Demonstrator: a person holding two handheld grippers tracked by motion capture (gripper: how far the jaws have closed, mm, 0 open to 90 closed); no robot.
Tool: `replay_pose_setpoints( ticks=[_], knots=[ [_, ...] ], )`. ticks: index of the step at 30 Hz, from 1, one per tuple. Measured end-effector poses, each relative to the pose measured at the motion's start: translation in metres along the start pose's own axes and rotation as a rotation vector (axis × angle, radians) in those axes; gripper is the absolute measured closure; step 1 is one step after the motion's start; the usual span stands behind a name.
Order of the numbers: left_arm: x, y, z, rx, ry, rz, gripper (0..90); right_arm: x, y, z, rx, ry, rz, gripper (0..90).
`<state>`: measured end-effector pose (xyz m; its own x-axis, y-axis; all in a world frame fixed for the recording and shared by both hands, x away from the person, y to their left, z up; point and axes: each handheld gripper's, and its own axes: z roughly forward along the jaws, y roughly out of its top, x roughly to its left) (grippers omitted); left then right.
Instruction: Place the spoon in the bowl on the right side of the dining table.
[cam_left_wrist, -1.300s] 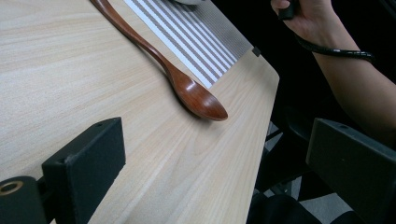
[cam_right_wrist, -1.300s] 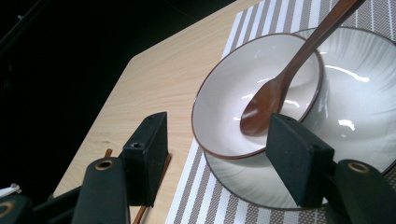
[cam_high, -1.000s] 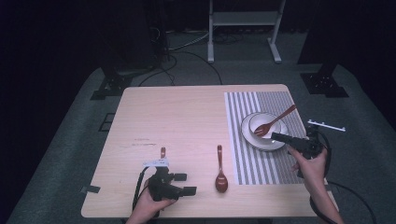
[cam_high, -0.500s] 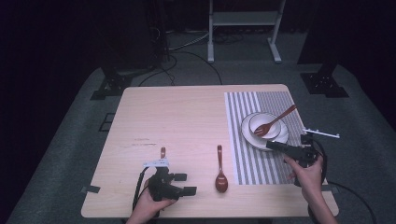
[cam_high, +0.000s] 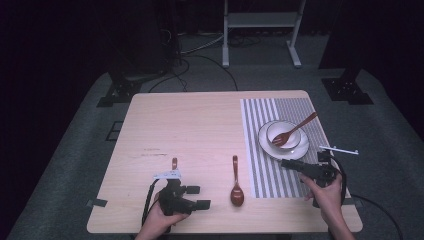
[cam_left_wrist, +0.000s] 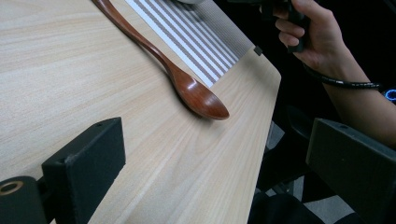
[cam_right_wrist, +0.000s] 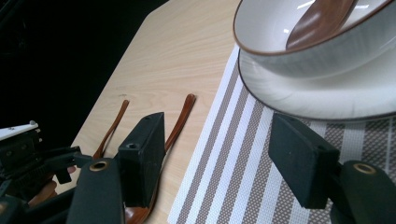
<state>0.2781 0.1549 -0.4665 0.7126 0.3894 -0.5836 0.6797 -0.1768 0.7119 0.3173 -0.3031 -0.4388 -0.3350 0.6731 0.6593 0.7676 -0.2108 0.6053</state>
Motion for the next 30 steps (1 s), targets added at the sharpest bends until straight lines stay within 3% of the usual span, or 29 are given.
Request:
replay_pose_setpoints(
  ticks=[30],
  knots=[
    [0.000, -0.001, -0.001, 0.003, 0.003, -0.003, 3.3, 0.012, -0.035, 0.011, 0.054, 0.042, -0.023, 33.5]
  ],
)
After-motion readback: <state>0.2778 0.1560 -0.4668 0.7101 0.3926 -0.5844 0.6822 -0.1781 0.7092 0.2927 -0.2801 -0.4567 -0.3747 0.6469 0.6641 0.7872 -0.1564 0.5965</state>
